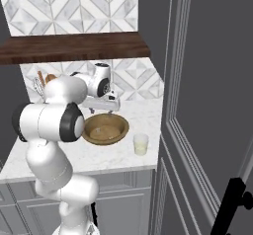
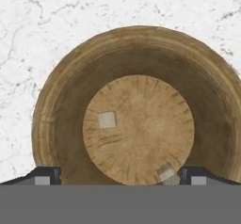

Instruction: Grab a lemon wedge from the fridge and one ice cube from the ice bowl, and put them in the glass of lemonade.

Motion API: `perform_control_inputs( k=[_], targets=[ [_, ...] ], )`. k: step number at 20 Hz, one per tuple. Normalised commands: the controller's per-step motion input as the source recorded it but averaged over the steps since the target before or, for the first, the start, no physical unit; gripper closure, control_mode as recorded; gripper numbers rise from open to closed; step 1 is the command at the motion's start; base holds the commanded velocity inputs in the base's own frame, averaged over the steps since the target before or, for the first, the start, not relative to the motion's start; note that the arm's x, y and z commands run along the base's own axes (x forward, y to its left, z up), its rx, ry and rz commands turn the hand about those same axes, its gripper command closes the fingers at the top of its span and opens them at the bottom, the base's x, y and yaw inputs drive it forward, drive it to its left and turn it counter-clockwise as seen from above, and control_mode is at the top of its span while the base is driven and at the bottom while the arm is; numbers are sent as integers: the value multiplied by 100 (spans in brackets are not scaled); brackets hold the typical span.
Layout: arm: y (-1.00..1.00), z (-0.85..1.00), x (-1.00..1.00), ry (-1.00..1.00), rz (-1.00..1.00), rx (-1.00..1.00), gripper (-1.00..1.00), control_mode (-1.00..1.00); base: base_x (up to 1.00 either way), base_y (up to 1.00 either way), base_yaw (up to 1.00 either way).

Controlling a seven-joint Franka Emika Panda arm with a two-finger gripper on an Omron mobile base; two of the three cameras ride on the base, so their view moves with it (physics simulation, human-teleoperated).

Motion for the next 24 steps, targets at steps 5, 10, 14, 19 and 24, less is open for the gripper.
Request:
perform_control_inputs(
  k=[5,10,14,19,24],
  targets=[
    [0,-41,4,0,0,0,-100,-100,0,0,0],
    [0,-55,3,0,0,0,-100,-100,0,0,0],
    [0,-51,12,0,0,0,-100,-100,0,0,0],
    [0,-12,8,-4,0,0,-100,-100,0,0,0],
    [0,0,0,-1,0,-1,-100,-100,0,0,0]
  ],
)
